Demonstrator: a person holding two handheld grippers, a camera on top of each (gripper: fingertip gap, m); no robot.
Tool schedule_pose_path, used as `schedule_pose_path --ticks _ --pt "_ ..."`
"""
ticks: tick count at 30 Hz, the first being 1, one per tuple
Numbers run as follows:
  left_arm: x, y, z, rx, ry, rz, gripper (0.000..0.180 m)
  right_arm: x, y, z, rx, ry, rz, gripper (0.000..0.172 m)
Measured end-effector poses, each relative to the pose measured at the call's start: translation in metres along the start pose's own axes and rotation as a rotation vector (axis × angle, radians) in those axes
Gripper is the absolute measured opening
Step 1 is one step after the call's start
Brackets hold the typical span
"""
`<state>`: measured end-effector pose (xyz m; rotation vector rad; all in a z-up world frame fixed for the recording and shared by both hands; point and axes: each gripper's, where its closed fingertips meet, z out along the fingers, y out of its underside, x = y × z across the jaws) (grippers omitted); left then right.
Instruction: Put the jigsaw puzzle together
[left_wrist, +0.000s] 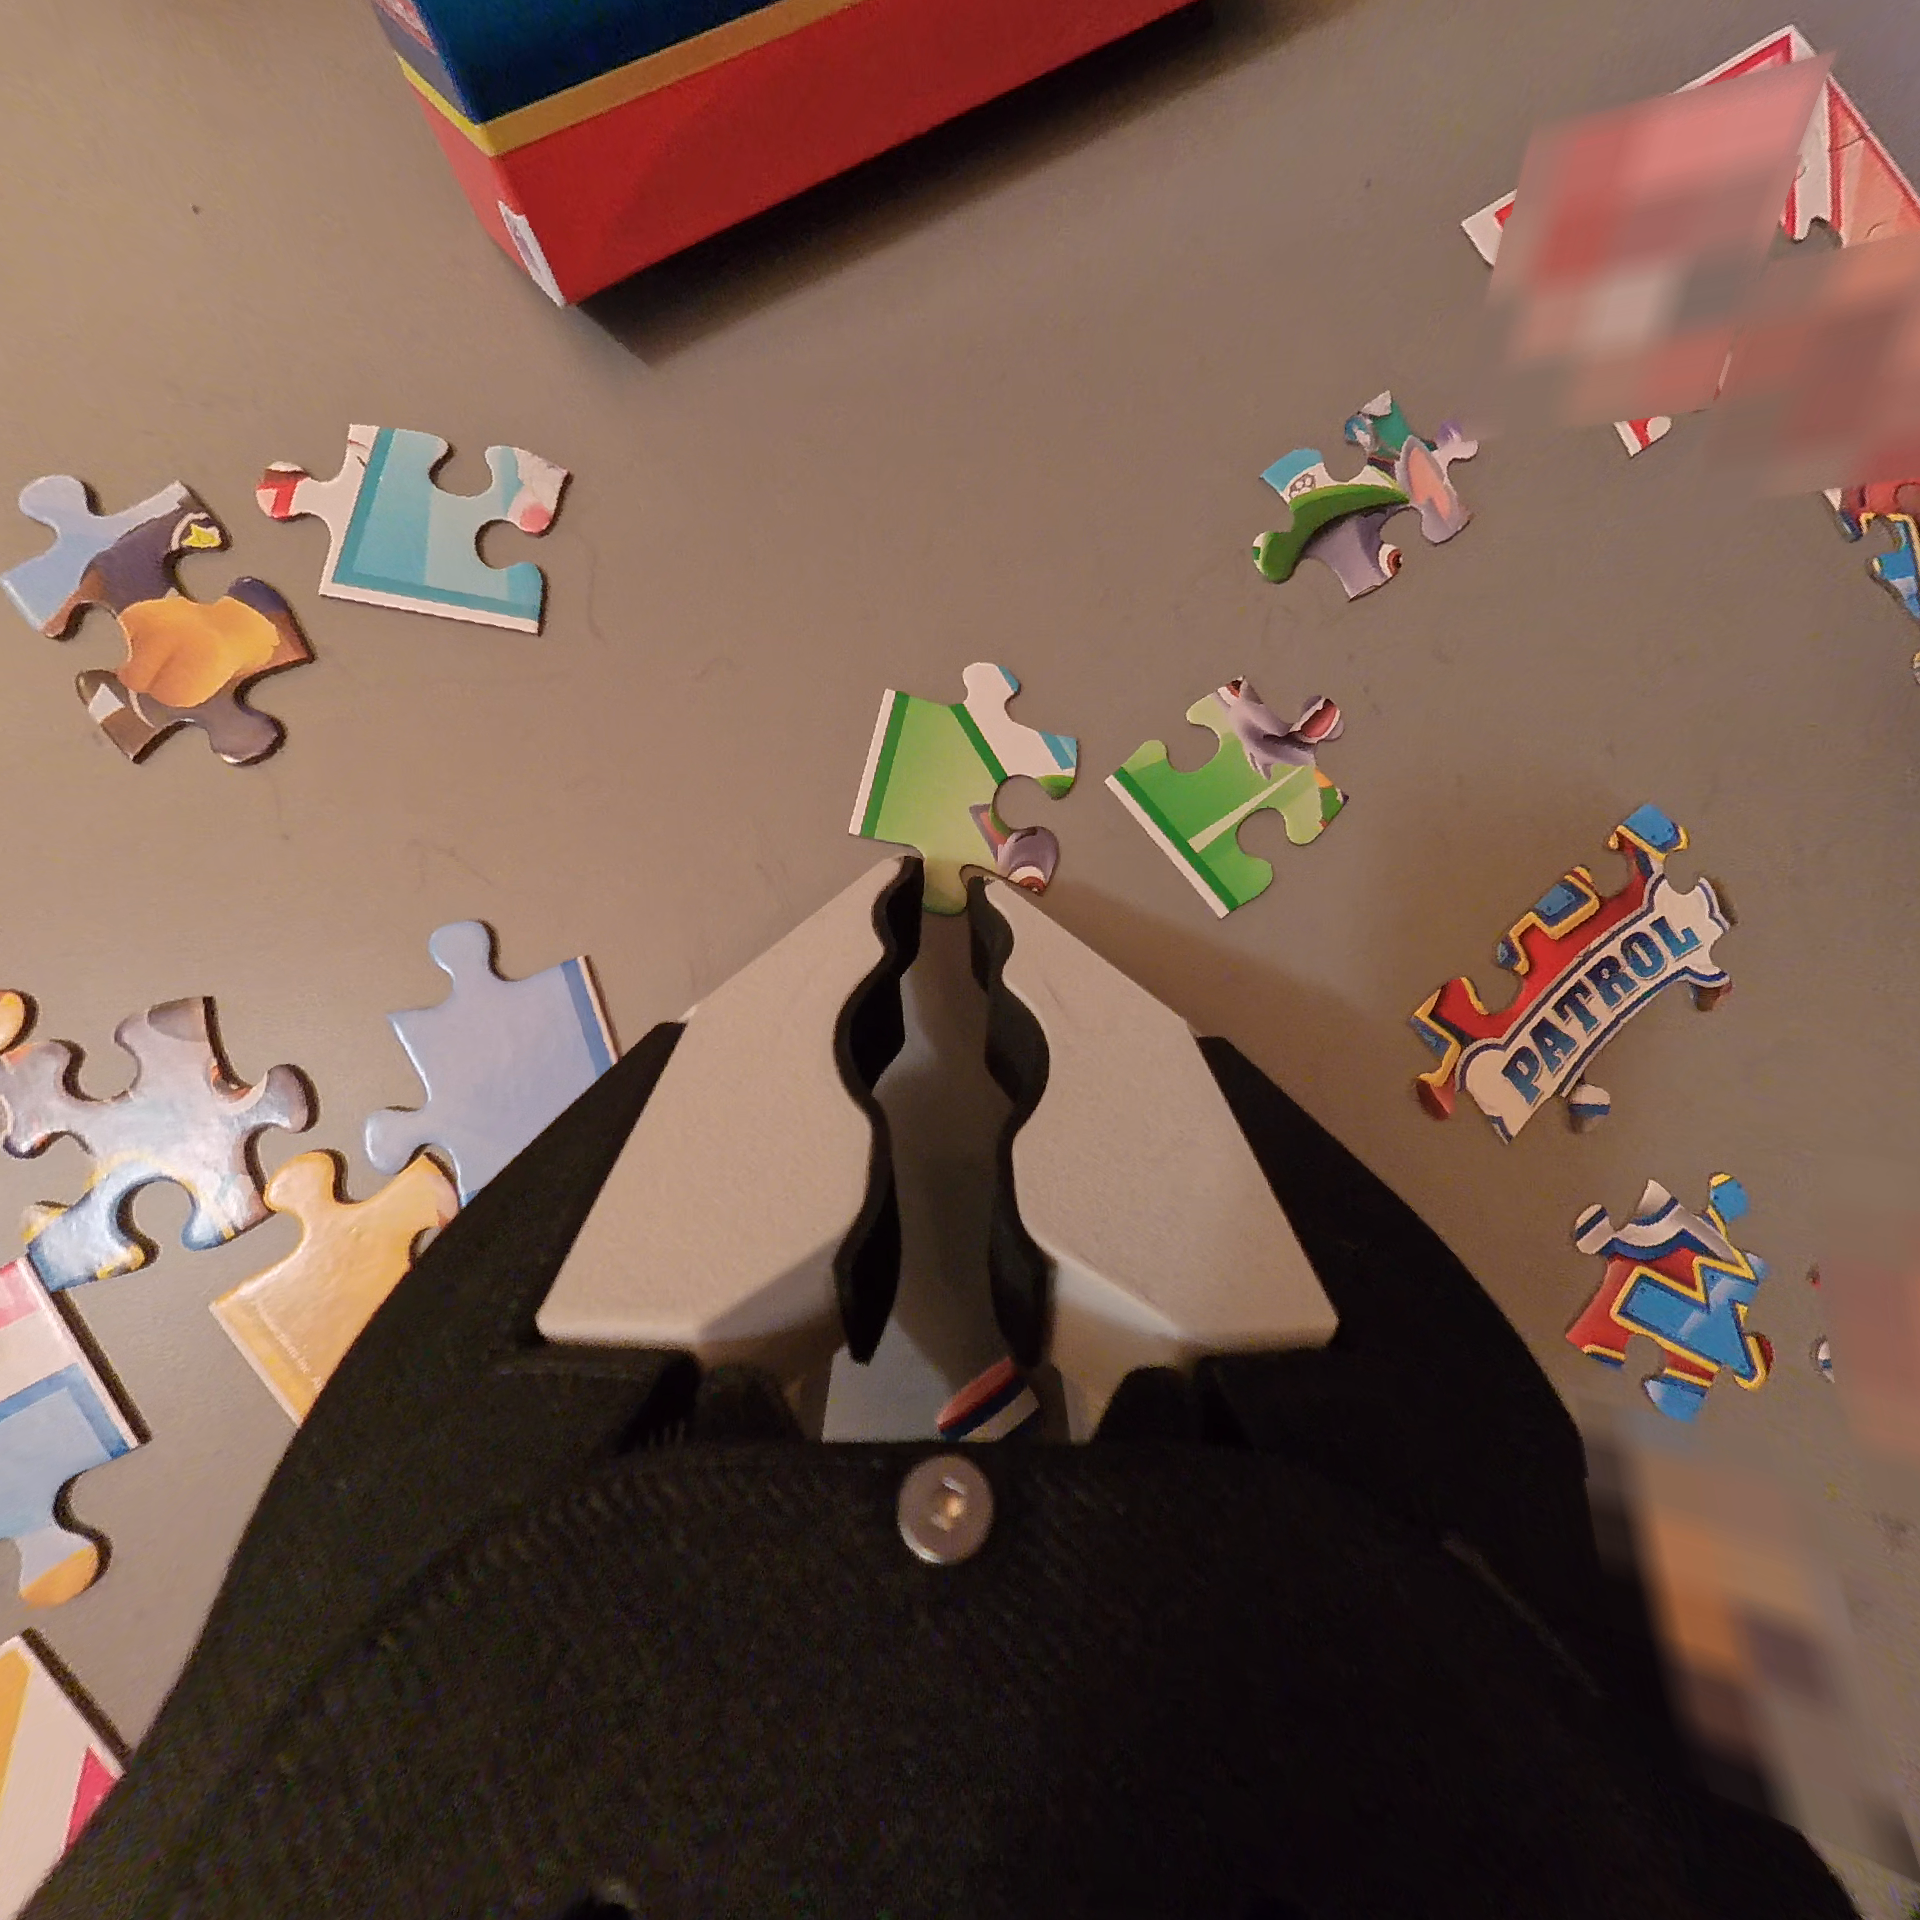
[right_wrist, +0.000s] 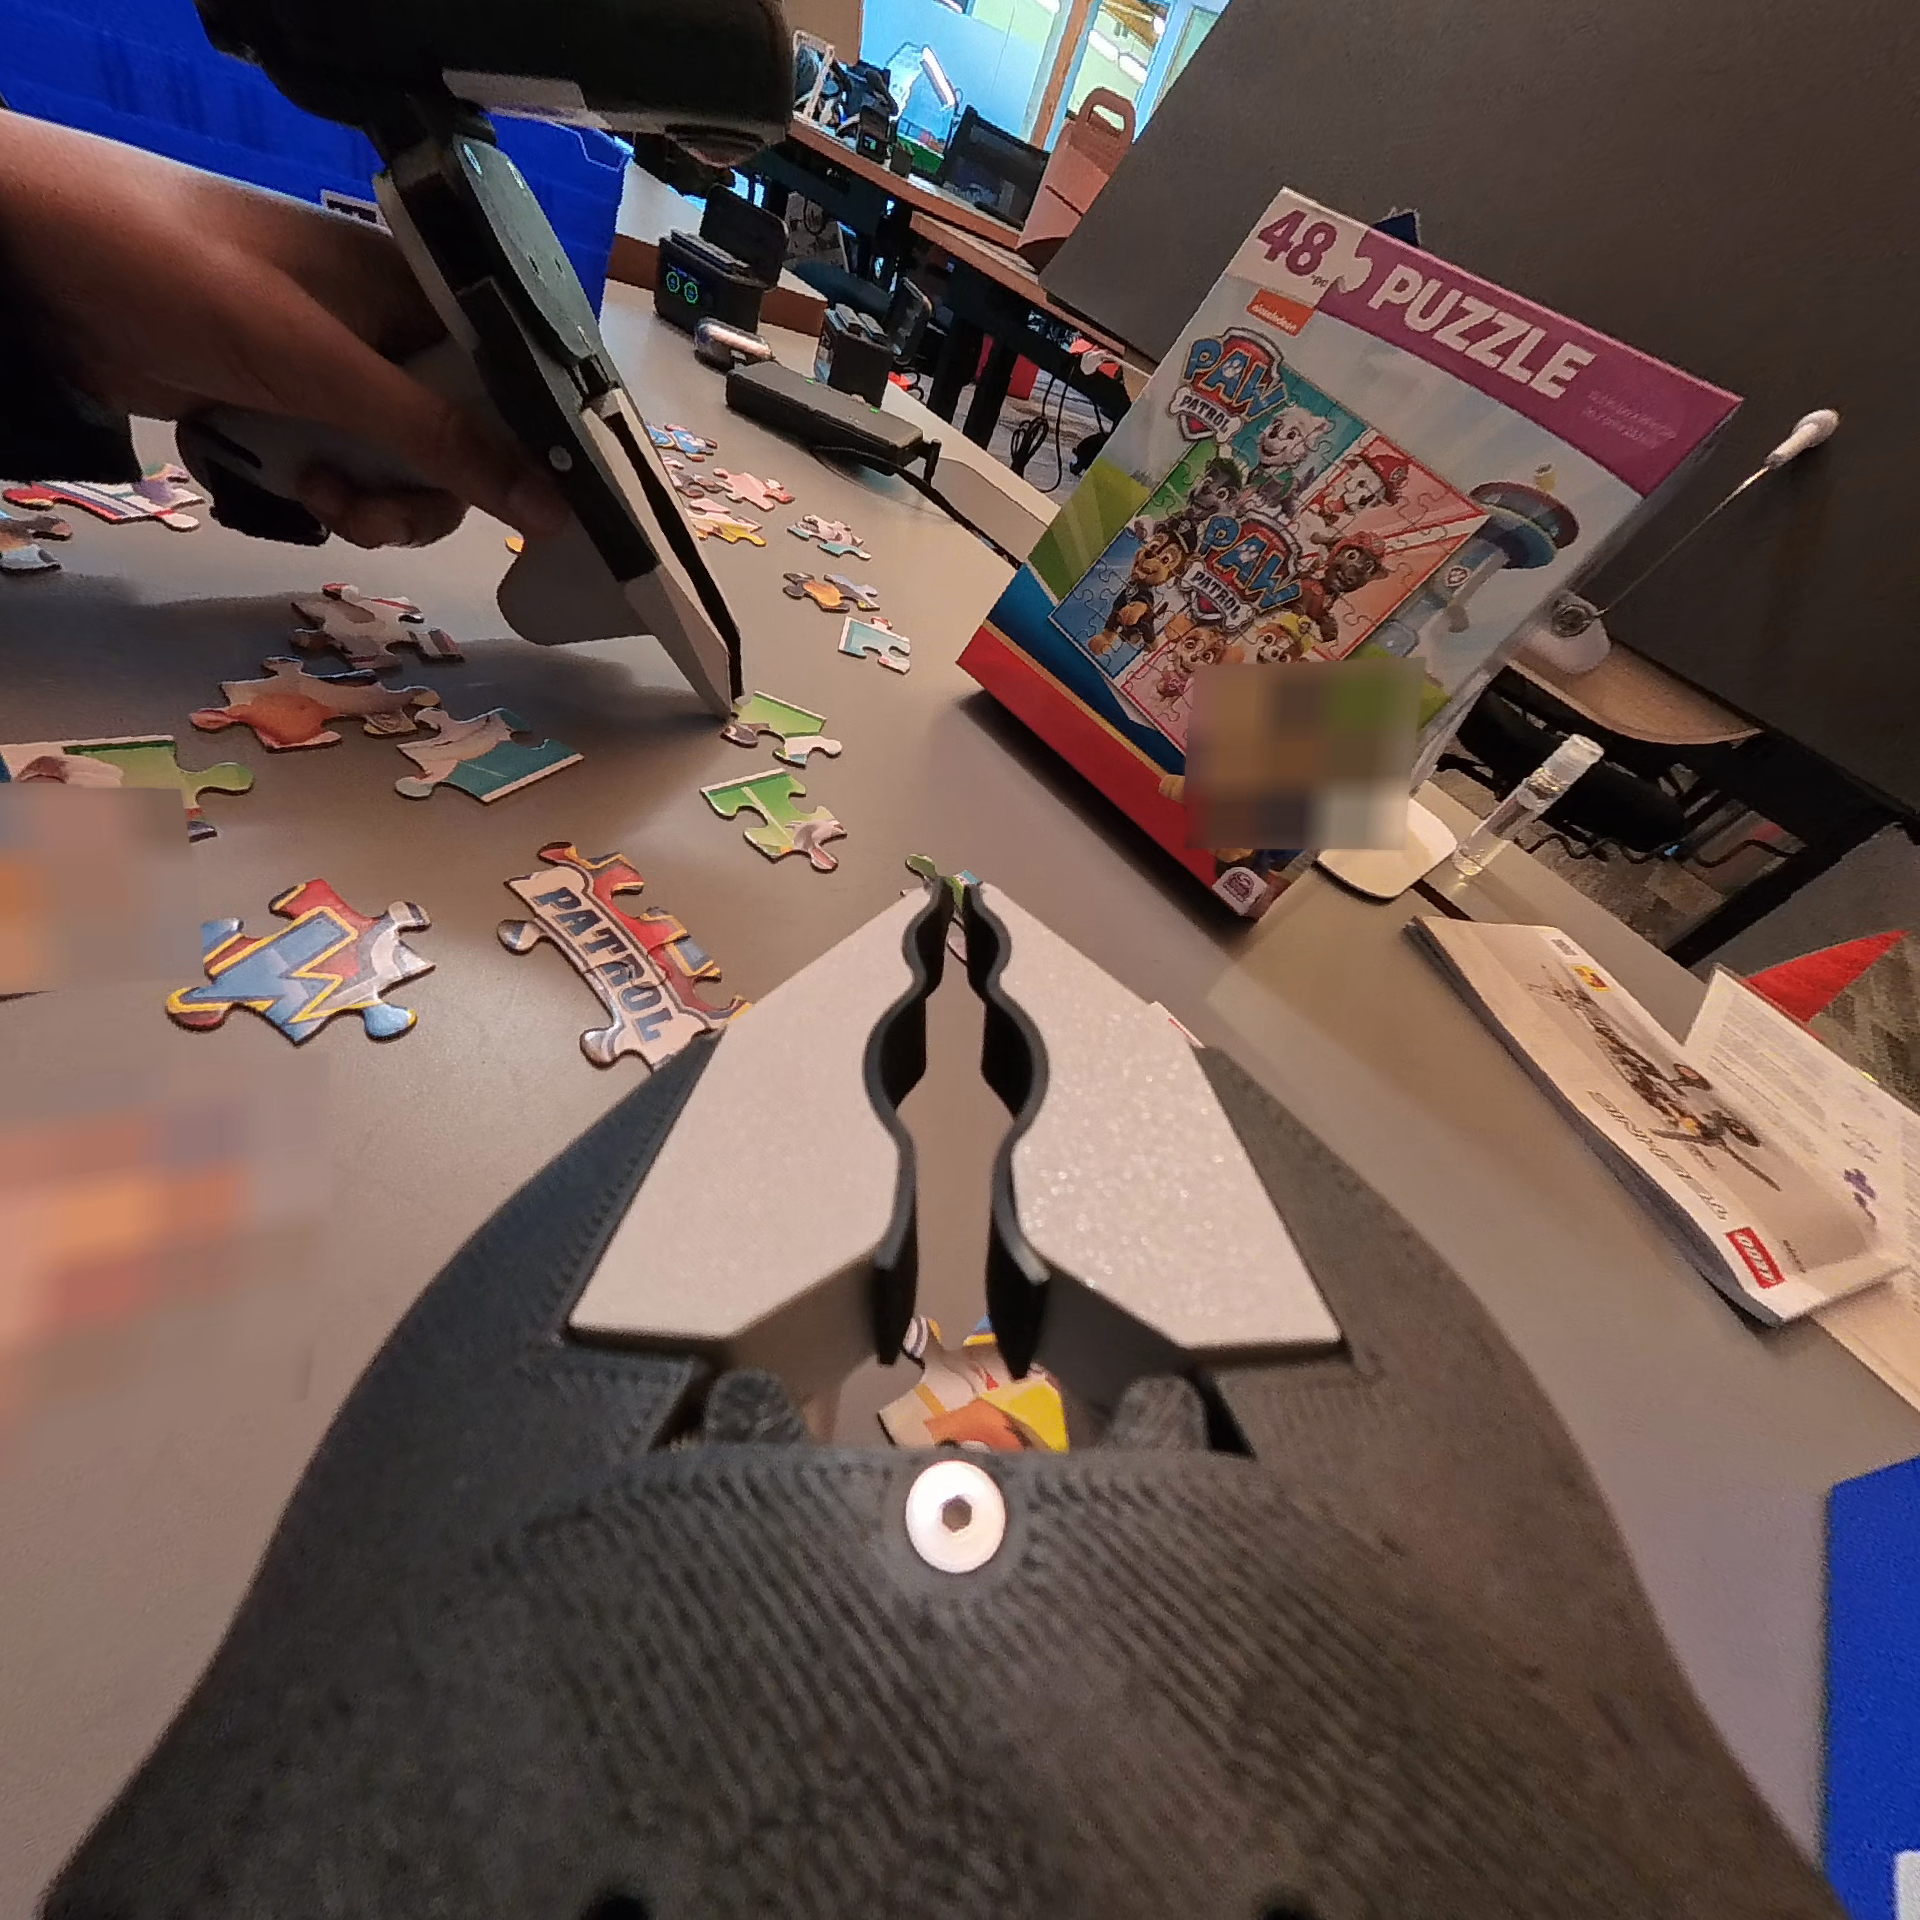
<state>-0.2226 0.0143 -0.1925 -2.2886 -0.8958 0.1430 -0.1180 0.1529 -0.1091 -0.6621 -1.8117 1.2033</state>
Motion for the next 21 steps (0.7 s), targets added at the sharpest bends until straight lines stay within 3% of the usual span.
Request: schedule_pose_path --ticks 12,15,21 --pt "-0.009 -0.005 -0.014 0.040 0.019 -0.024 0.012 -0.002 0.000 0.002 0.002 -0.008 0.005 0.000" --pt "-0.025 -0.015 -0.036 0.105 -0.003 -0.053 0.016 -0.003 -0.001 0.003 0.005 -0.010 0.014 0.000" --pt "-0.101 -0.029 -0.111 0.251 -0.206 -0.137 0.020 -0.005 -0.009 0.006 0.004 -0.007 0.026 0.001"
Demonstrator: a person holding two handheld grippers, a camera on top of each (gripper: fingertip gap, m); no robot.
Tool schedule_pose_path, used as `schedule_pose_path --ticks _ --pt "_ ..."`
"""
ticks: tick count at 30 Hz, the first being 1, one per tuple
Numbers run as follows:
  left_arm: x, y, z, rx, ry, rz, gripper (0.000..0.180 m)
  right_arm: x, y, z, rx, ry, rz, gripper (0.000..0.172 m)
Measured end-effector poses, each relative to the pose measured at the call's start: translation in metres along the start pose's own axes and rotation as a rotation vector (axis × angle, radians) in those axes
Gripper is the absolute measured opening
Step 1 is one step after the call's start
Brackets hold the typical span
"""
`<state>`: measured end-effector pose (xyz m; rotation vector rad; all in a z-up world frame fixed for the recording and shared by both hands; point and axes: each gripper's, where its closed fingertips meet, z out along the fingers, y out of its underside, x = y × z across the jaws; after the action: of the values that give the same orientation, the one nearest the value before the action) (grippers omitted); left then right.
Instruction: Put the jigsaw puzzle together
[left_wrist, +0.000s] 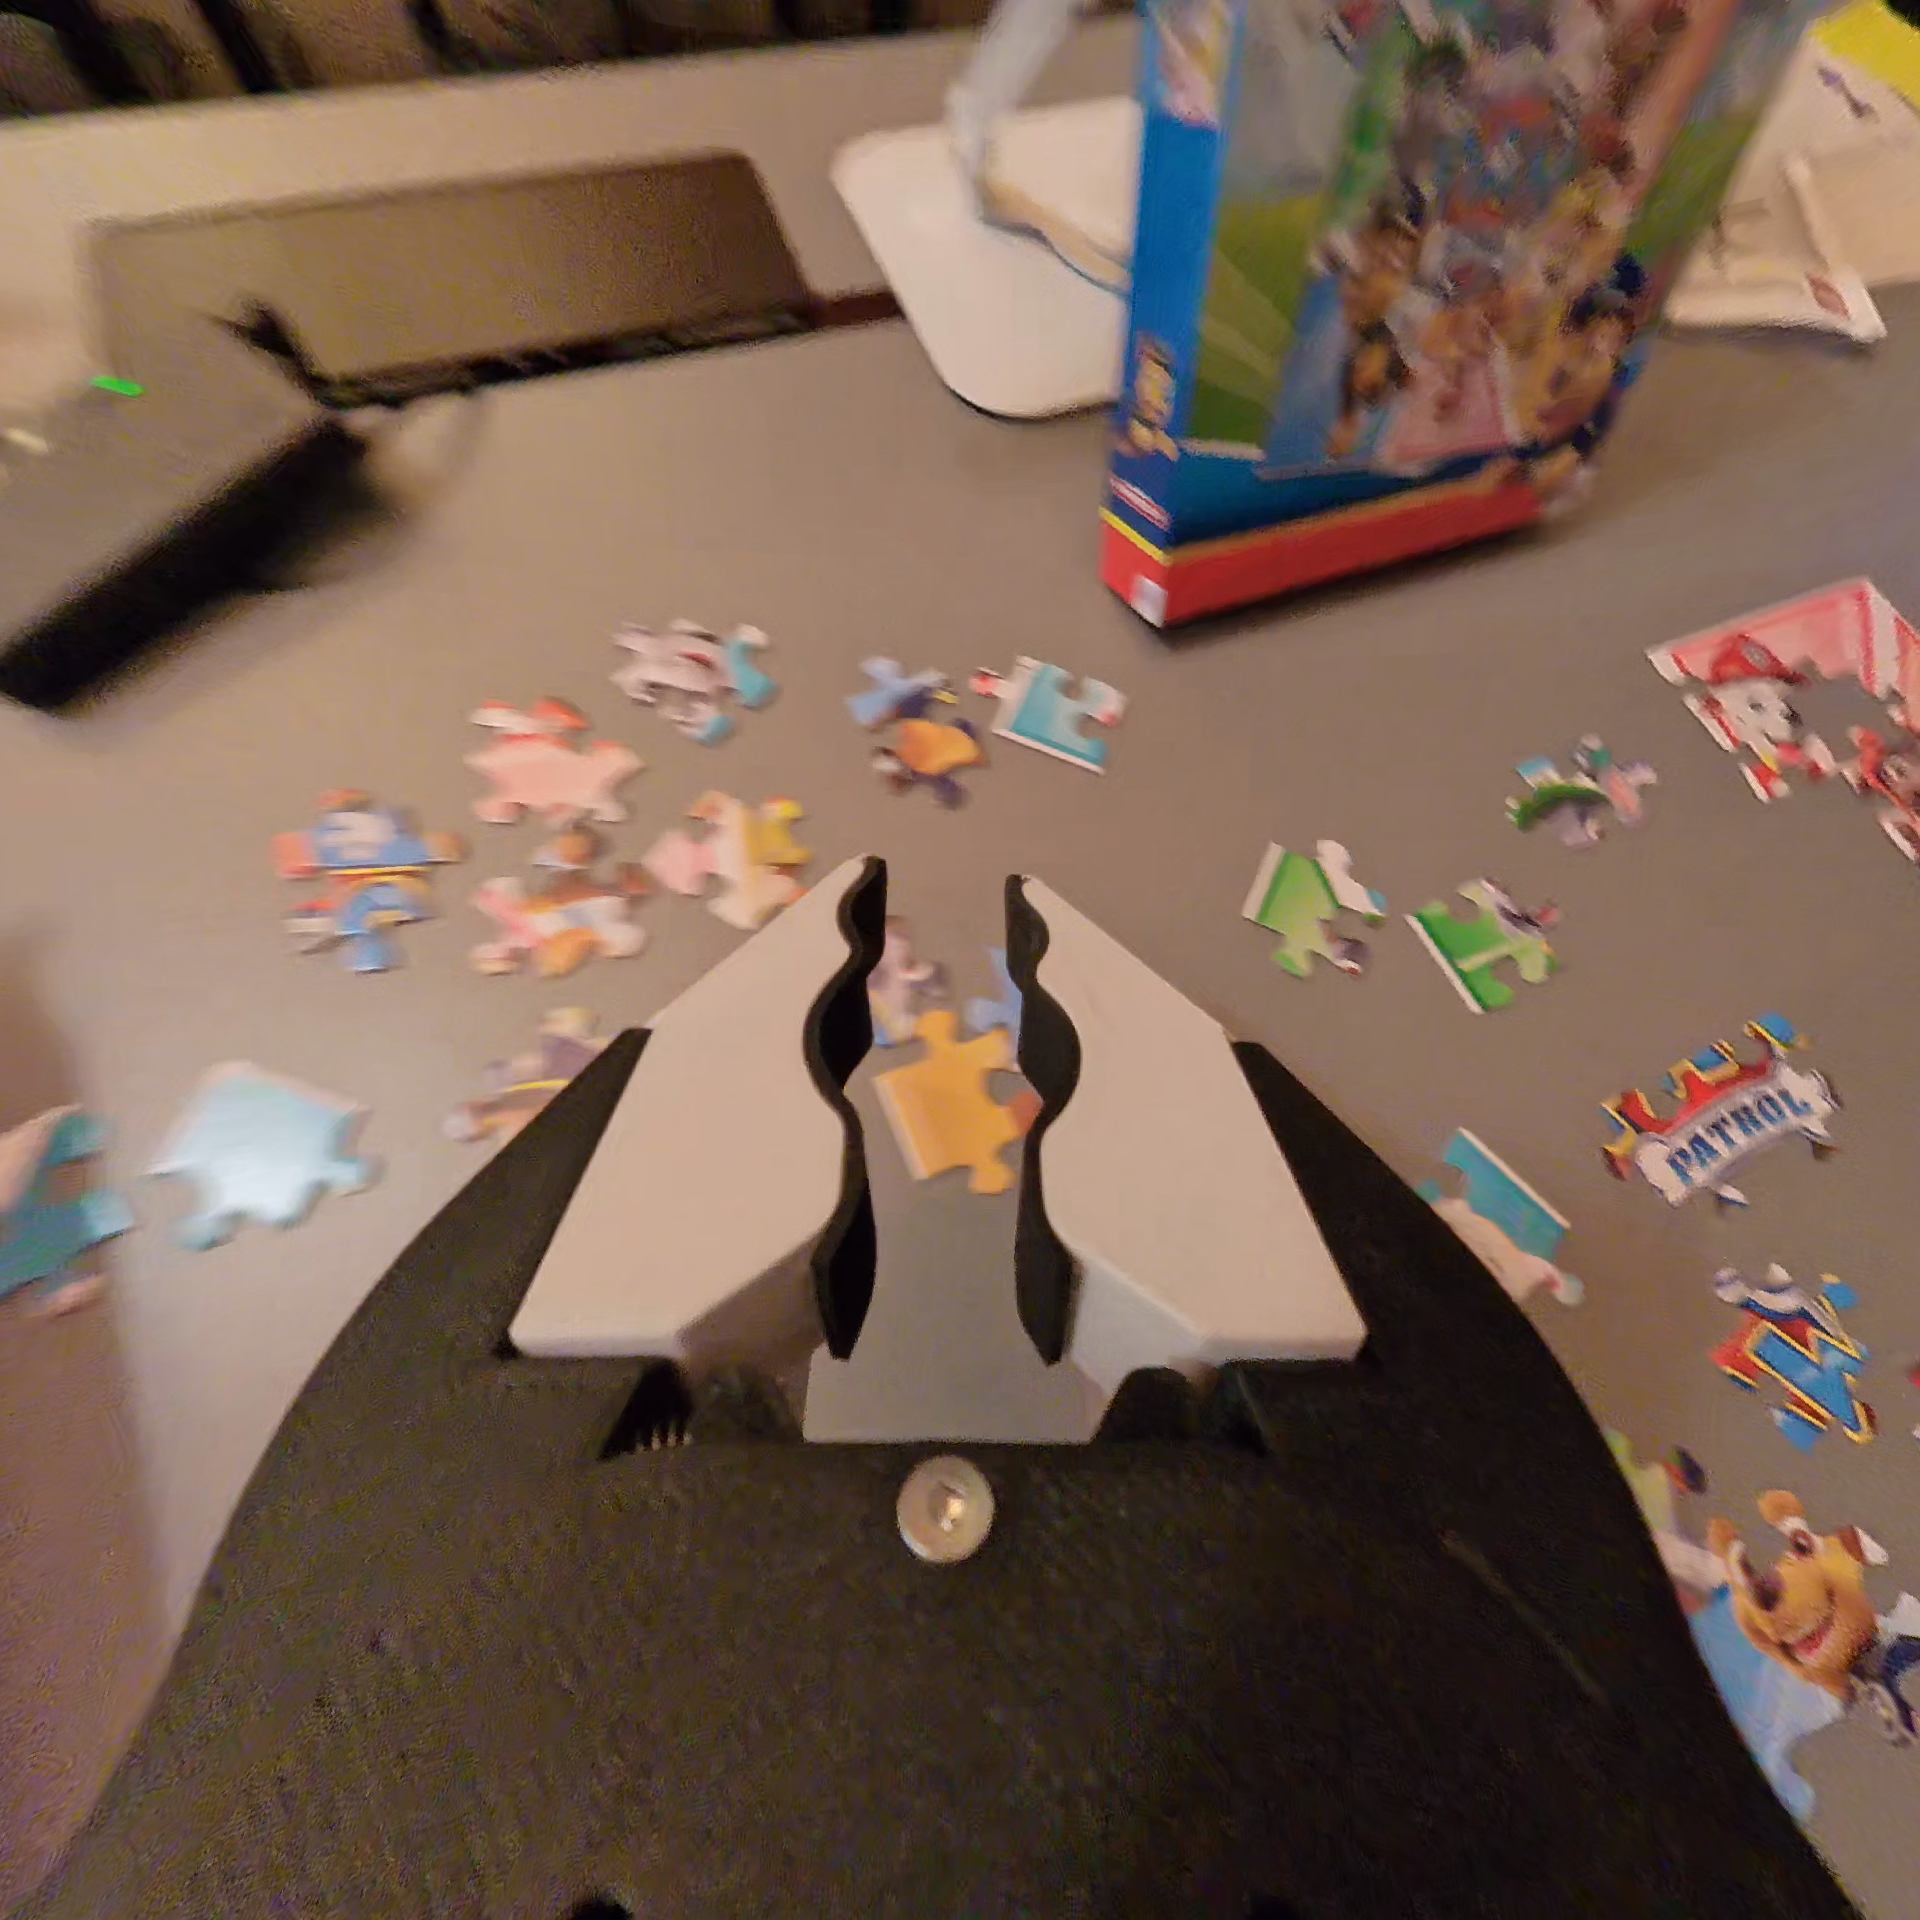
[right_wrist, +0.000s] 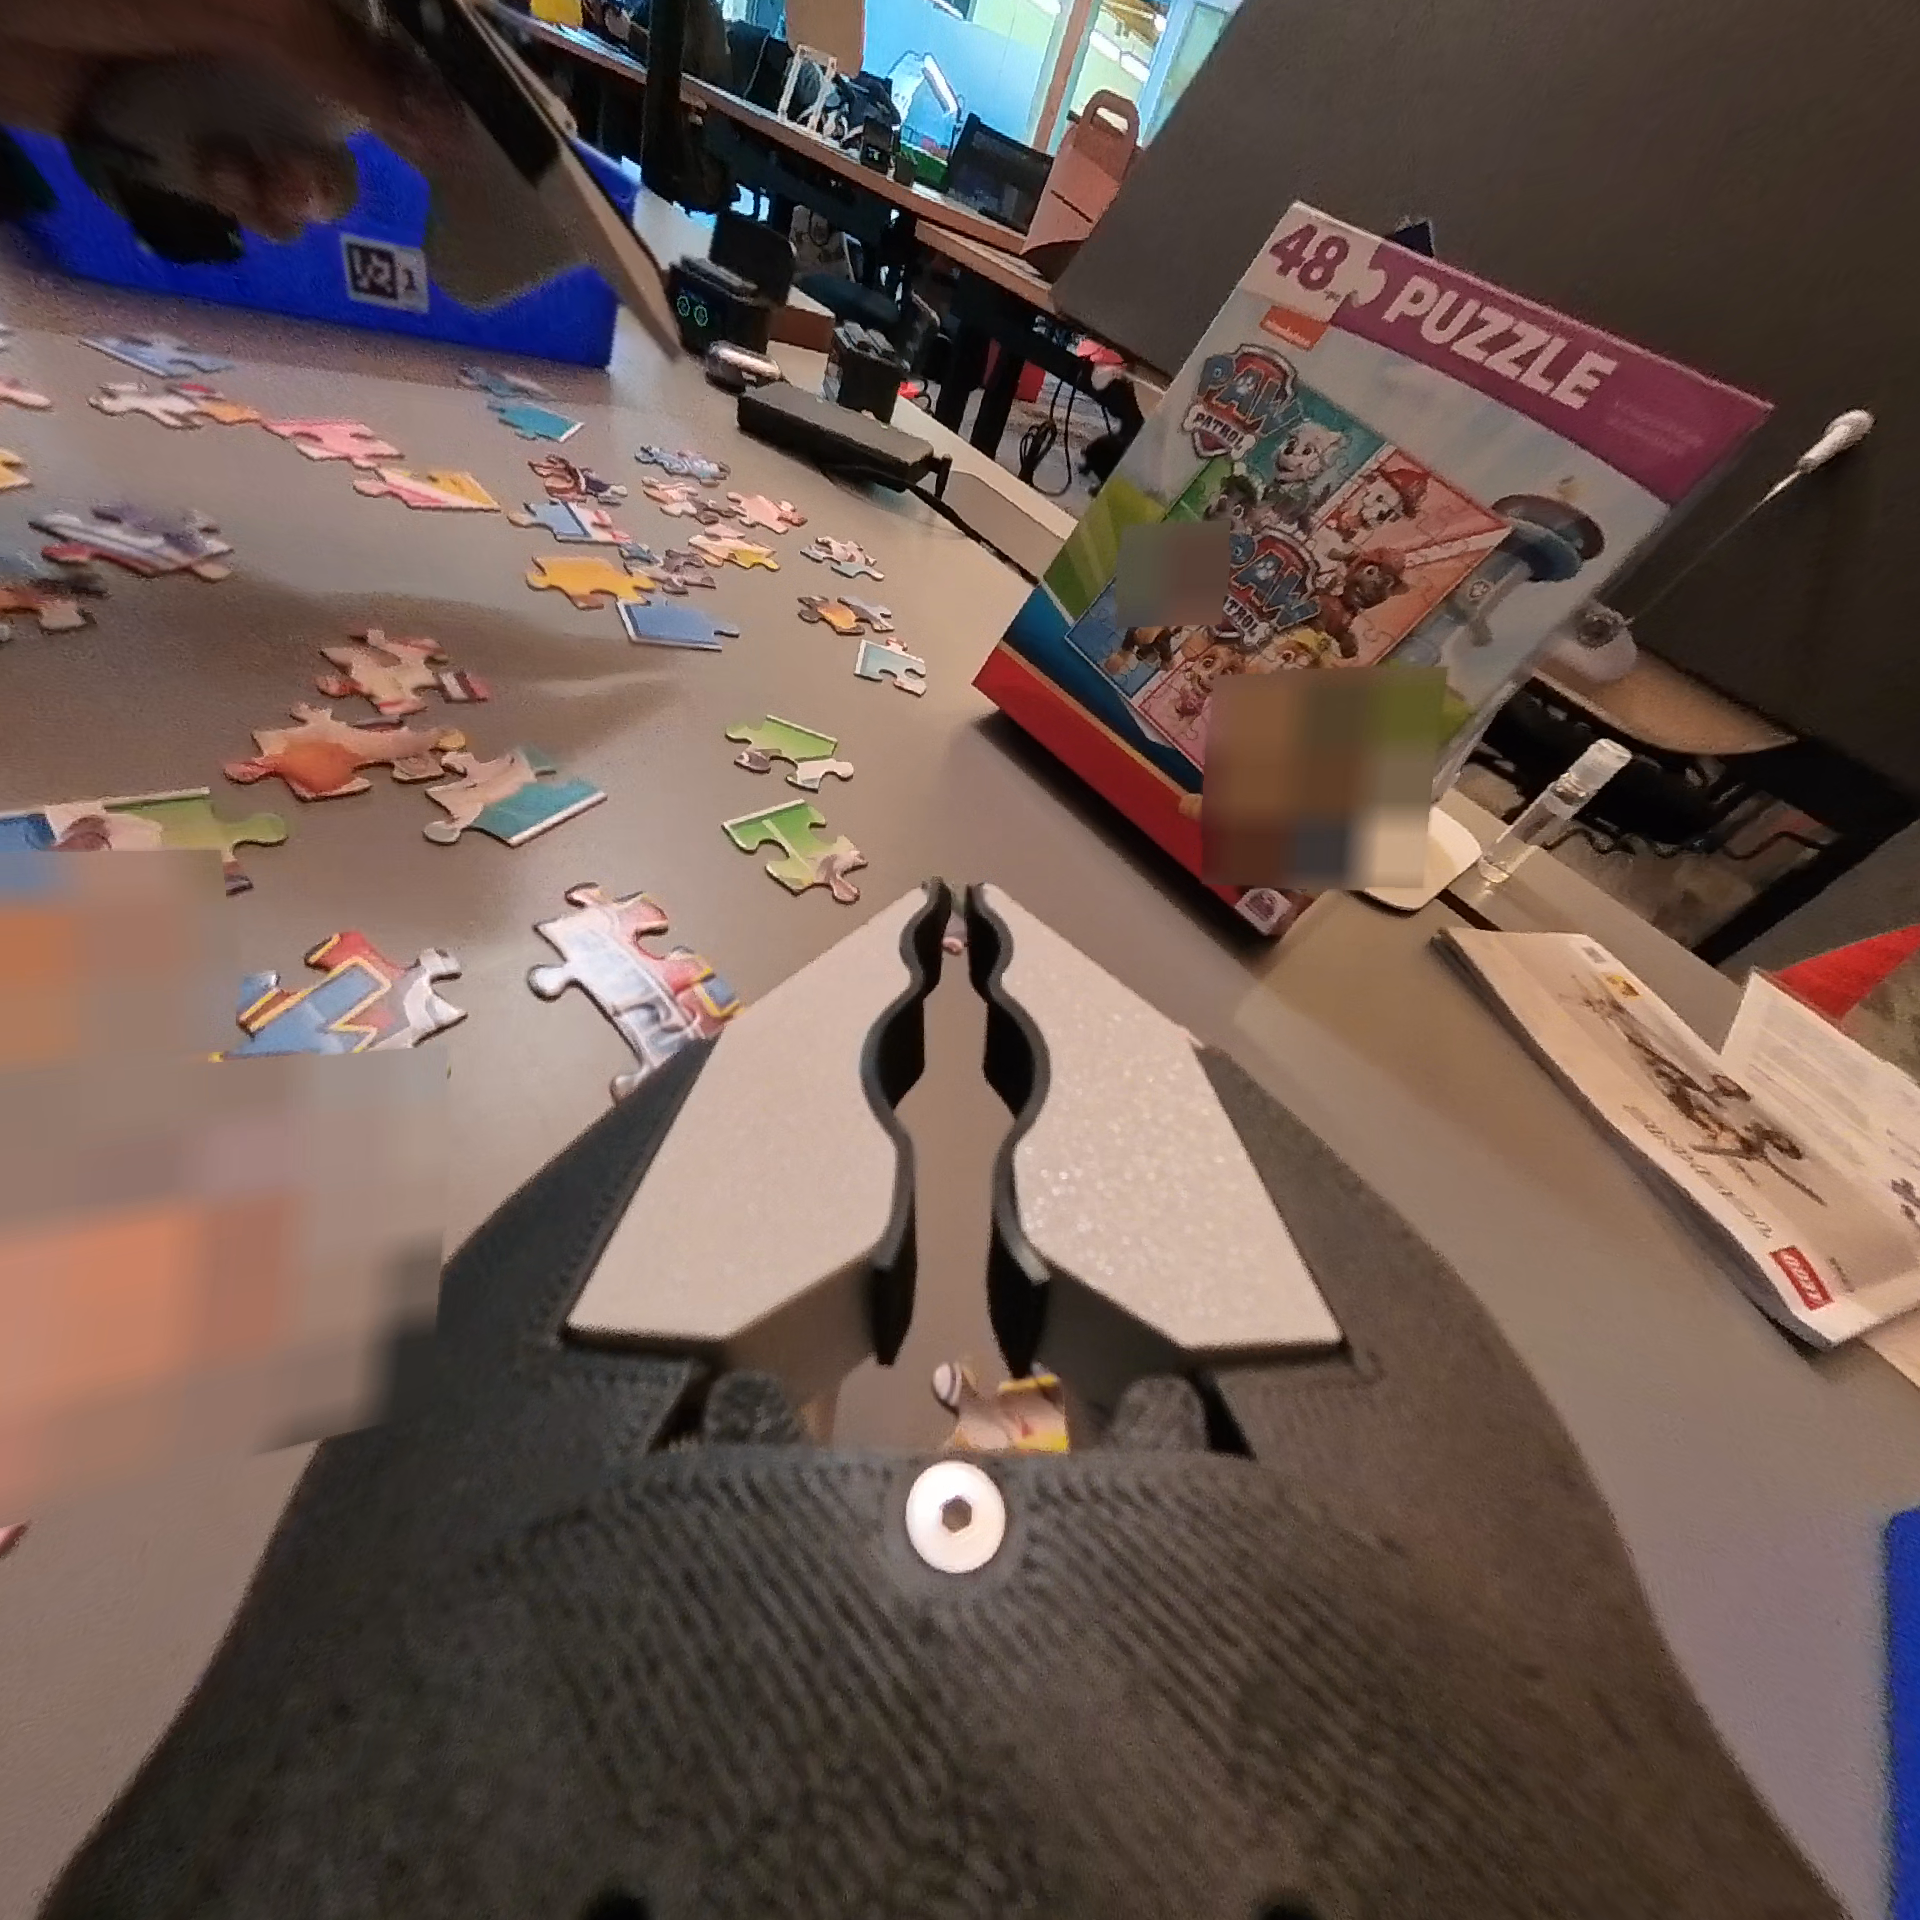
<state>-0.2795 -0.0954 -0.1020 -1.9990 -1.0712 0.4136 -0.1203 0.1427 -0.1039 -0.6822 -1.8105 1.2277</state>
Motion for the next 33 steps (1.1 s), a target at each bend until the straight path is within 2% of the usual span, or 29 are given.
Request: schedule_pose_path --ticks 5,8,10,14,16,18,21,24,28,33 --pt "-0.062 -0.046 -0.054 0.138 -0.143 -0.015 0.024 -0.010 -0.025 0.014 0.049 -0.043 0.083 0.004" --pt "-0.081 -0.066 -0.080 0.228 -0.148 -0.049 0.026 -0.018 -0.045 0.027 0.078 -0.079 0.126 0.006" --pt "-0.087 -0.068 -0.090 0.261 -0.125 -0.069 0.028 -0.023 -0.057 0.036 0.084 -0.095 0.129 0.007" --pt "-0.101 -0.043 -0.101 0.269 -0.135 -0.052 0.028 -0.034 -0.078 0.057 0.067 -0.117 0.105 0.009" --pt "-0.120 -0.029 -0.108 0.214 -0.190 -0.057 0.028 -0.043 -0.087 0.070 0.063 -0.133 0.092 0.009" --pt "-0.137 -0.030 -0.121 0.247 -0.249 -0.077 0.027 -0.052 -0.092 0.085 0.040 -0.146 0.062 0.010" --pt "-0.133 -0.033 -0.129 0.312 -0.157 -0.100 0.028 -0.048 -0.087 0.105 -0.069 -0.077 -0.010 0.008" --pt "-0.142 -0.025 -0.130 0.324 -0.139 -0.119 0.027 -0.059 -0.088 0.118 -0.132 -0.118 0.023 0.004" --pt "-0.151 -0.012 -0.134 0.329 -0.091 -0.189 0.028 -0.077 -0.091 0.130 -0.122 -0.154 0.059 0.005" --pt "-0.152 0.013 -0.149 0.299 -0.112 -0.184 0.028 -0.103 -0.091 0.147 -0.123 -0.235 0.050 0.007"
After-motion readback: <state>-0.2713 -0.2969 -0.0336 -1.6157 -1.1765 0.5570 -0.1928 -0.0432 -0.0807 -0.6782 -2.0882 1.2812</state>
